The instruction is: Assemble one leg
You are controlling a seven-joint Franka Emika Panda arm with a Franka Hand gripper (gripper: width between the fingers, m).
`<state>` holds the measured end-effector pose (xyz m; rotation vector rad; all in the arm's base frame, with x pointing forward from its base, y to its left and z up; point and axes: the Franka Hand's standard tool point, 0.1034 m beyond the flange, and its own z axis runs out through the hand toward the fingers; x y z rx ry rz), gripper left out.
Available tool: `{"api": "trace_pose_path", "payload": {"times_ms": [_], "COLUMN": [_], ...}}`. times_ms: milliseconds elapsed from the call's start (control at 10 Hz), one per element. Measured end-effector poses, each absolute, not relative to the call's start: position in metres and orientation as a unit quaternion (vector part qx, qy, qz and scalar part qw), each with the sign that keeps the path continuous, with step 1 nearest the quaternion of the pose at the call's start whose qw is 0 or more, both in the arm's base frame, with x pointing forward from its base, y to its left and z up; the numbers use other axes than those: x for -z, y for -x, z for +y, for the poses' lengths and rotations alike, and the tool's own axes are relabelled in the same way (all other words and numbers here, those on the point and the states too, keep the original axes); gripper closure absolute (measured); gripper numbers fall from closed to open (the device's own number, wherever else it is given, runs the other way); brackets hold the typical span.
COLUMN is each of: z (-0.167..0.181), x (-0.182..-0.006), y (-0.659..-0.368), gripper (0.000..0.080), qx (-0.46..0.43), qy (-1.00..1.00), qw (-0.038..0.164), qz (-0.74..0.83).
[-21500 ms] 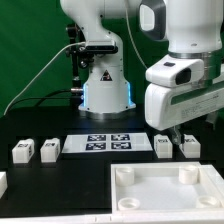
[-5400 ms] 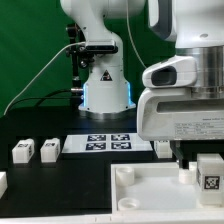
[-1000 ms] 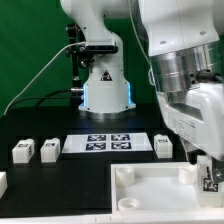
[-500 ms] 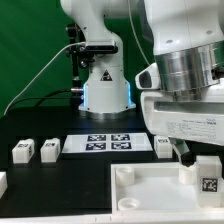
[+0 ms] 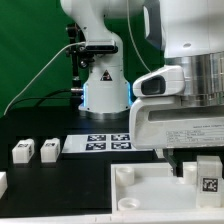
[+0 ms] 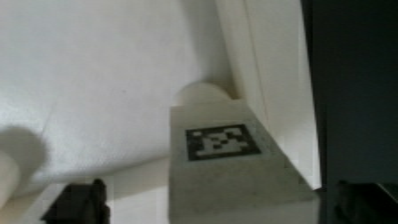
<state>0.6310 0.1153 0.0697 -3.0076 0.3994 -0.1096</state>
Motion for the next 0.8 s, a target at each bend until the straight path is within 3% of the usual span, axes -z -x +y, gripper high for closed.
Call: {"api": "trace_pose_path", "payload": {"times_ms": [200,300,400,800], "z": [0.1150,0.1160,0.1155,0.1146], "x": [-0.0696,-0.0697,-0.0697,-0.0696], "y": [-0.6310,-0.6309,-0.6310,-0.6313], "gripper": [0.0395,0.0395,0.0506,0.0506], "qx": [0.035,0.032,0.030,0.007], "qy": [0.986,0.977,0.970,0.887], "qw": [0.053,0.057,0.058,0.065], "qz": [0.152,0.203,0.235,0.458]}}
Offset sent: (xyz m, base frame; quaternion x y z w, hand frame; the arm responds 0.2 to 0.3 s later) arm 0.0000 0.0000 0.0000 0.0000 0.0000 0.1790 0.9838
